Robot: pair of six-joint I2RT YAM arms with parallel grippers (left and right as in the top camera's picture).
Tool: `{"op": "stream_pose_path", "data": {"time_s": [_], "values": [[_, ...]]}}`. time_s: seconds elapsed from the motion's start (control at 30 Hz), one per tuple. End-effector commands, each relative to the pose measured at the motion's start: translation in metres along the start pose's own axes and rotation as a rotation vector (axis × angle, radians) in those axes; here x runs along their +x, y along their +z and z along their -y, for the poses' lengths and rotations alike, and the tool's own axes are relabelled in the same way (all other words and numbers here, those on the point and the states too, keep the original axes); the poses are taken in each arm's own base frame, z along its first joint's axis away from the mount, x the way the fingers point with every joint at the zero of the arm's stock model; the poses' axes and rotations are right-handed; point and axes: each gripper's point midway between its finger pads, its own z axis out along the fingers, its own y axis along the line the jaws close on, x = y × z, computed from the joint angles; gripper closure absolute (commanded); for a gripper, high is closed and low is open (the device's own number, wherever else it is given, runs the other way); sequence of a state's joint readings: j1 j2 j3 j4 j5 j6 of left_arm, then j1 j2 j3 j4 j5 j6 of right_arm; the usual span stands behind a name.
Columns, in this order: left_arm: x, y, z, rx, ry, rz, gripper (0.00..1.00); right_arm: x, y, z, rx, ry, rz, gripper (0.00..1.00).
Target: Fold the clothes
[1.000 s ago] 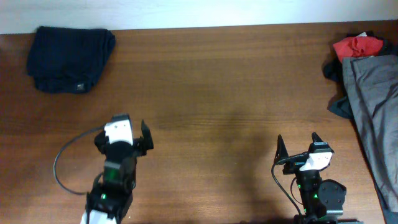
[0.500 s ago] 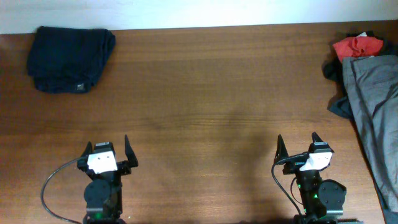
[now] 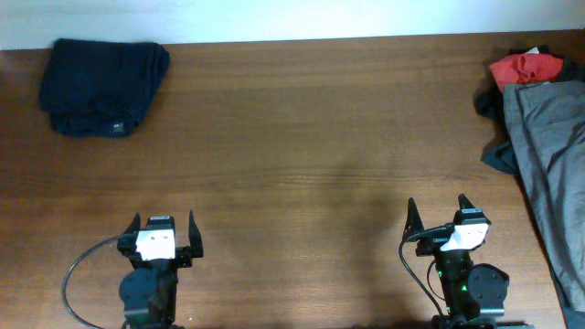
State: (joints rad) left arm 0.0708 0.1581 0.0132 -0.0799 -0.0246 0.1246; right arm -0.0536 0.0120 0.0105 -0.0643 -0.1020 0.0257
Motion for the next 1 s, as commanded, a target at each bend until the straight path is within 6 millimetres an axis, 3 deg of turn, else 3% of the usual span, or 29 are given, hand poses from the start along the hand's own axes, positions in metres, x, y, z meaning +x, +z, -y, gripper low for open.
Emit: {"op": "stream_pose_path", "data": {"time_s": [0.0, 0.17, 0.97], "values": [[-0.017, -0.006, -0.001, 0.002, 0.017, 0.083, 0.01, 0.002, 0.0, 0.004, 0.018, 0.005, -0.003, 0.02], [-0.031, -0.011, -0.003, -0.008, 0.017, 0.148, 0.01, 0.002, 0.0, 0.004, 0.018, 0.005, -0.003, 0.02], [-0.03, -0.011, -0.003, -0.007, 0.017, 0.145, 0.01, 0.002, 0.0, 0.004, 0.018, 0.005, -0.003, 0.01]]}}
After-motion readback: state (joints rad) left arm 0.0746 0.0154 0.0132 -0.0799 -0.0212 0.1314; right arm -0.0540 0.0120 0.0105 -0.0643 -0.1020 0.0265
